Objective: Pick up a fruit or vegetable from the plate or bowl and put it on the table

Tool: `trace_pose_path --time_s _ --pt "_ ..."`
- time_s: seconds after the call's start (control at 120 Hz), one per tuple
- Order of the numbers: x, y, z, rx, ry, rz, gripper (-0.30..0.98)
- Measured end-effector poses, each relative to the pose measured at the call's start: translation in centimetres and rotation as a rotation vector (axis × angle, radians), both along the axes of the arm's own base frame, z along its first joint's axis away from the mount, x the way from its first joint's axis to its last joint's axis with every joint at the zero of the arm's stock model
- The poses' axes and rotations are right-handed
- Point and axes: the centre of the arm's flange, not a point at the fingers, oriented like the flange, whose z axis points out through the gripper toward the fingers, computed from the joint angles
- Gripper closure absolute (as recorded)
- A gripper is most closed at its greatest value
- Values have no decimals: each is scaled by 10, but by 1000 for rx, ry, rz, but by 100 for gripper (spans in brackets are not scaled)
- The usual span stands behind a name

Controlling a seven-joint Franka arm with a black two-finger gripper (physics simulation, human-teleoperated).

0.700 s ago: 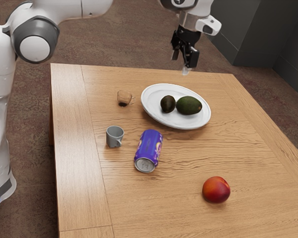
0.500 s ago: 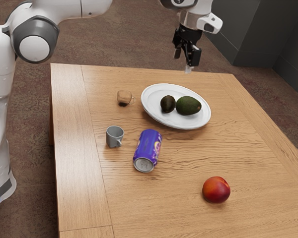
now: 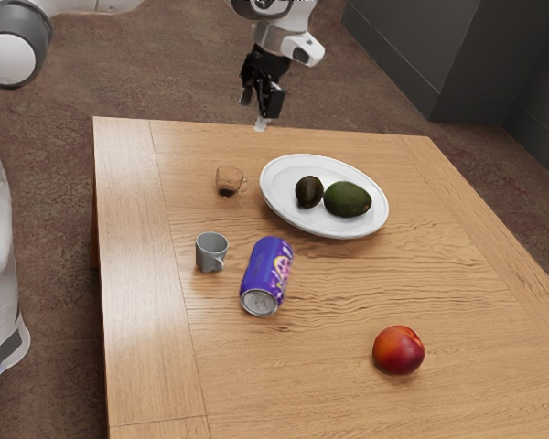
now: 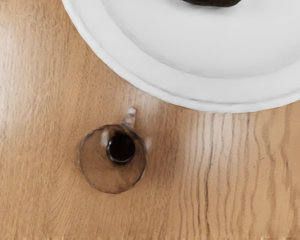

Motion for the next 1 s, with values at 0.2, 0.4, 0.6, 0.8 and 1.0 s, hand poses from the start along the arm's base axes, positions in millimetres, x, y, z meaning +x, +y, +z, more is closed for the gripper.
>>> trace_pose_path --time_s 0.2,0.4,0.6,0.8,1.0 --pt "9 -7 -46 23 23 -163 0" --pt "62 -26 -64 26 -34 -277 0" --pt "78 19 -68 79 -48 -264 0" --pt "86 21 -73 91 -45 -300 0" --pt "87 16 -75 43 -58 -323 0"
